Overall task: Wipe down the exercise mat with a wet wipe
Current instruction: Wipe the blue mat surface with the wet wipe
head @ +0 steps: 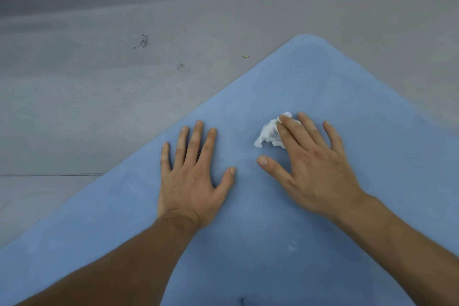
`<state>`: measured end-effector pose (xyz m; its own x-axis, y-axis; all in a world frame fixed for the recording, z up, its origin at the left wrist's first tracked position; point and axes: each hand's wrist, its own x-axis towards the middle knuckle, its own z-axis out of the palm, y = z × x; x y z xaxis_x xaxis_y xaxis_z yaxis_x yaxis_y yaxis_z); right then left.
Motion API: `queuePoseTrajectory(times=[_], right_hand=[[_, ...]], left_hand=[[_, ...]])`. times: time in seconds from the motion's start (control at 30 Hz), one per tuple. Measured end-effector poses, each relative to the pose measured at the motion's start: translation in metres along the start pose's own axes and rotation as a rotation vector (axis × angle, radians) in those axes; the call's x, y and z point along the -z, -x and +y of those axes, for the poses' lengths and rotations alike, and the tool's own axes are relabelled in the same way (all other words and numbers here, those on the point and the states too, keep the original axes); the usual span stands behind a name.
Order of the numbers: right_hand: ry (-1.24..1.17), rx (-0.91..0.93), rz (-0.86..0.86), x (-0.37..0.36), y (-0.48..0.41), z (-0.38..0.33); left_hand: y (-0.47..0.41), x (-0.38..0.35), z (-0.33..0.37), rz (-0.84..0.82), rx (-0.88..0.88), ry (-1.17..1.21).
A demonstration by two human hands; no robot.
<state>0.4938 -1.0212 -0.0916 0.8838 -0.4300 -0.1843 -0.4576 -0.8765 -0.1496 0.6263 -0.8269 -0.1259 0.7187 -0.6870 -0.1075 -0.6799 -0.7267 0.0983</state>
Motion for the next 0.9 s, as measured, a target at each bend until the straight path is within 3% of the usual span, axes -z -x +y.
queuePoseTrajectory(times=[0.33, 0.7, 0.9], right_hand=[[-0.045, 0.003, -0.021, -0.003, 0.047, 0.009], [-0.052, 0.023, 0.003, 0.007, -0.021, -0.008], [-0.084, 0.128, 0.012, -0.012, 0.05, -0.009]], left_hand=[[0.0, 0.0, 0.0, 0.0, 0.002, -0.004], [0.0, 0.001, 0.0, -0.008, 0.001, -0.003], [0.0, 0.001, -0.001, -0.009, -0.003, -0.011]])
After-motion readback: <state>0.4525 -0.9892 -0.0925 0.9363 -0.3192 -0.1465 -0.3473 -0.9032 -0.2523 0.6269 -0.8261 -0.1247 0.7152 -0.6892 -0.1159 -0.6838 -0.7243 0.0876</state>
